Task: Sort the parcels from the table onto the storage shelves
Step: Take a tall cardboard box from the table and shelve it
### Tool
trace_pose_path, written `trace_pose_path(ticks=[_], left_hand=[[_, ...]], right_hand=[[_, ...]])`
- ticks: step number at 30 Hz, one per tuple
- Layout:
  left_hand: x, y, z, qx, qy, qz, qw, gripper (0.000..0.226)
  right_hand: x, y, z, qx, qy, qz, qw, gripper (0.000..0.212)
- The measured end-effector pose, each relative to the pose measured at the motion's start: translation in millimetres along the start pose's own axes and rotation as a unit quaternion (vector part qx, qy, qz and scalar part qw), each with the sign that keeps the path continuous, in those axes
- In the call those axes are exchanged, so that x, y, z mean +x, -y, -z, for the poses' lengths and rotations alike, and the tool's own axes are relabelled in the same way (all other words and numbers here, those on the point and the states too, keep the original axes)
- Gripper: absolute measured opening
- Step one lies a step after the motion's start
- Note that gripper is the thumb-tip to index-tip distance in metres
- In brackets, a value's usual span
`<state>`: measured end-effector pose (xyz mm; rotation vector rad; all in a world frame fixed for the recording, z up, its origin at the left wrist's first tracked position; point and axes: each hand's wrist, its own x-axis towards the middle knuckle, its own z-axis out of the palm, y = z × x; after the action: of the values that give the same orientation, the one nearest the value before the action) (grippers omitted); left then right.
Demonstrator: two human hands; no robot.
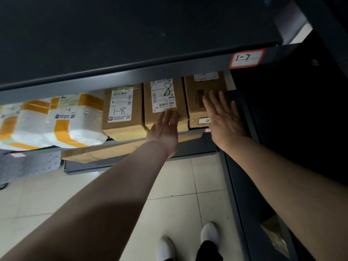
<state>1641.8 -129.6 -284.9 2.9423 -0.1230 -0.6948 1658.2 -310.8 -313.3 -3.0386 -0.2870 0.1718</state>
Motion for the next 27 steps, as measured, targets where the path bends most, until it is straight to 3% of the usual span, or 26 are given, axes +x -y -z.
trace_pose_path(ticks=[6, 17, 27], left_hand=[[-36, 2, 1, 0.048, 0.008, -0.024, 0.999, 0.094], [-145, 5, 27, 0.144, 0.086, -0.07, 0.983, 0.083], [-266, -2, 43, 0.224, 0.11, -0.235, 0.939, 0.065]], right_hand=[[-41, 12, 7, -0.034, 0.088, 0.017, 0.995, 0.073], [-146, 65, 61, 0.018, 0.176, -0.013, 0.984, 0.07], [-308, 113, 112, 0.13, 0.189, -0.145, 0.962, 0.064]])
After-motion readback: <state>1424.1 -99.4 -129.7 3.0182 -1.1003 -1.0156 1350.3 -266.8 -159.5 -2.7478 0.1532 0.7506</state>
